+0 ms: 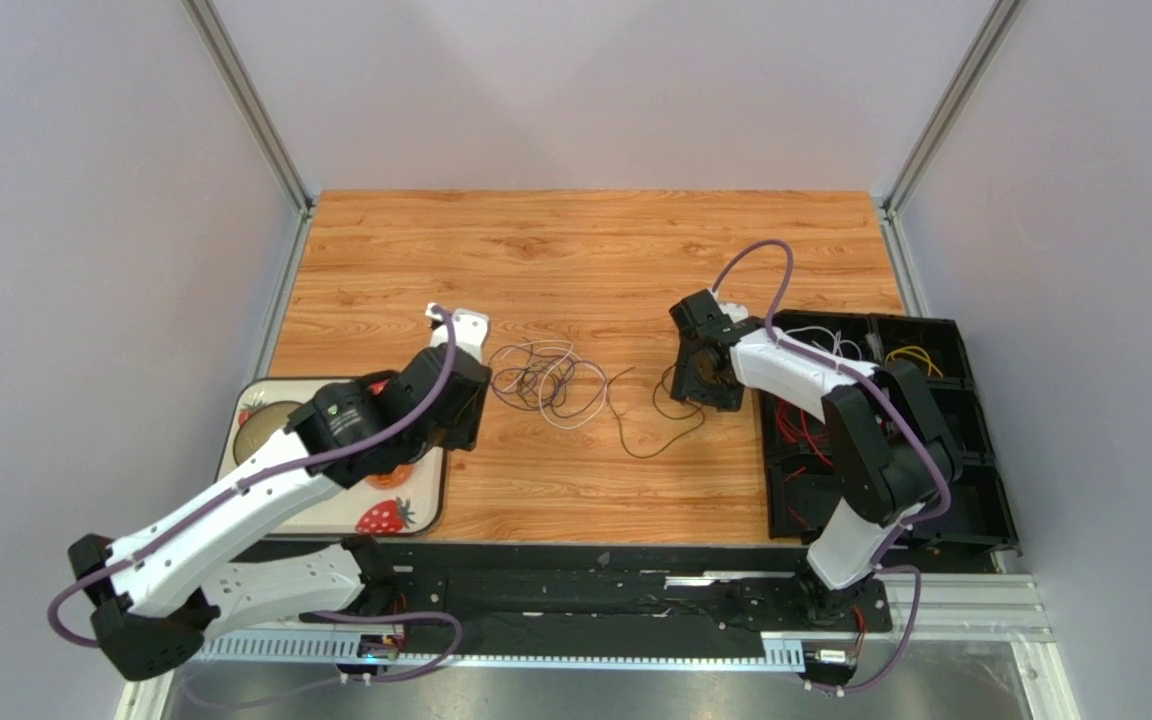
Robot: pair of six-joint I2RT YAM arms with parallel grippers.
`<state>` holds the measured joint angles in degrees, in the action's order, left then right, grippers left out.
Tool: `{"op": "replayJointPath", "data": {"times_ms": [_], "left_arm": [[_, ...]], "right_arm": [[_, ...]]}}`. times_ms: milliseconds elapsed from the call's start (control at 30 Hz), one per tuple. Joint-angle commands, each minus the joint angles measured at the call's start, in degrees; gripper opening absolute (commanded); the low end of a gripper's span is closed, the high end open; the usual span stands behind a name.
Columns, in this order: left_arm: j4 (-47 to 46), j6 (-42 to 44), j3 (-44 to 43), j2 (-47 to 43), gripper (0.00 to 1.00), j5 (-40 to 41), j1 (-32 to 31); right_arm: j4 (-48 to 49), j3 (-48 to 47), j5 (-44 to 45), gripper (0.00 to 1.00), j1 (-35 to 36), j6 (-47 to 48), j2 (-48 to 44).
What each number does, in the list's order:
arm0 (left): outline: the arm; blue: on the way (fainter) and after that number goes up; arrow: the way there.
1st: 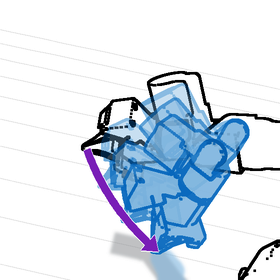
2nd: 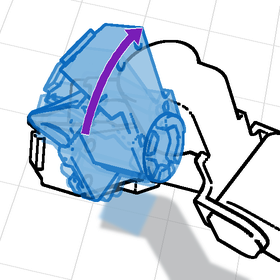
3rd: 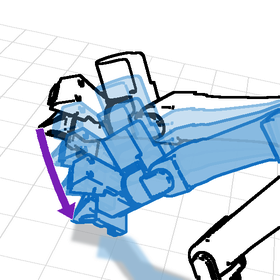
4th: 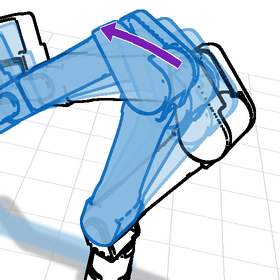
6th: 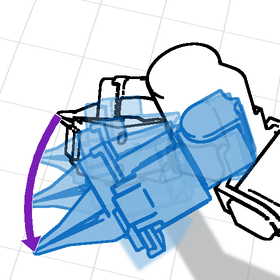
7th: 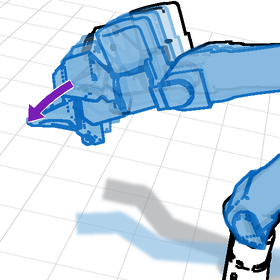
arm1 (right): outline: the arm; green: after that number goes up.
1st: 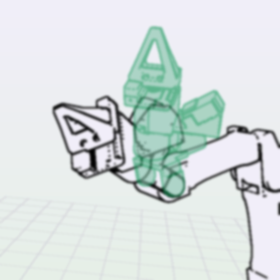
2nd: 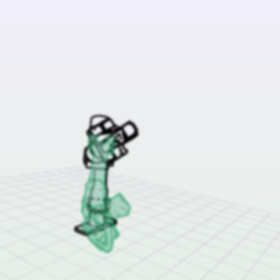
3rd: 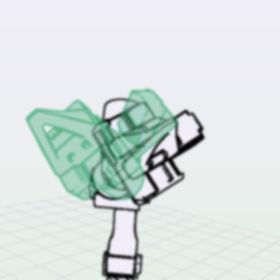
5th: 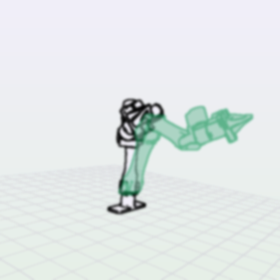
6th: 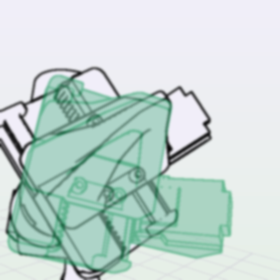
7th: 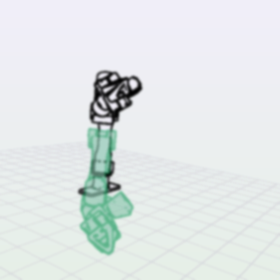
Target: Untangle the cables
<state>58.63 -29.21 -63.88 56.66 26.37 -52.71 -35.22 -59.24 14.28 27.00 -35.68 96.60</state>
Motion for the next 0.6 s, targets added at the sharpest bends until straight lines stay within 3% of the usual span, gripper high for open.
{"op": "replayJointPath", "data": {"times_ms": [0, 167, 300, 467, 567], "left_arm": [[2.10, 0.47, 3.76, -6.91, 0.50, 5.18, 0.33], [0.17, 1.44, 4.73, -10.78, 0.52, 5.27, 0.33], [0.61, 1.17, 4.55, -10.52, 0.52, 5.71, 0.33], [0.61, 1.09, 4.64, -11.22, 0.52, 5.97, 0.33], [0.43, 1.17, 4.64, -11.49, 0.52, 5.97, 0.33]], "right_arm": [[1.30, -3.68, 3.11, 0.54, 1.03, -1.15, 3.50], [0.07, -4.39, 3.91, 0.45, 1.12, -1.50, 4.92], [-0.20, -2.29, 4.53, 0.30, 1.21, -1.85, 4.74], [1.29, 2.28, 3.56, 0.21, 1.91, -3.17, 2.72], [2.44, 4.40, 3.03, 0.10, 2.53, -3.61, 2.63]]}}
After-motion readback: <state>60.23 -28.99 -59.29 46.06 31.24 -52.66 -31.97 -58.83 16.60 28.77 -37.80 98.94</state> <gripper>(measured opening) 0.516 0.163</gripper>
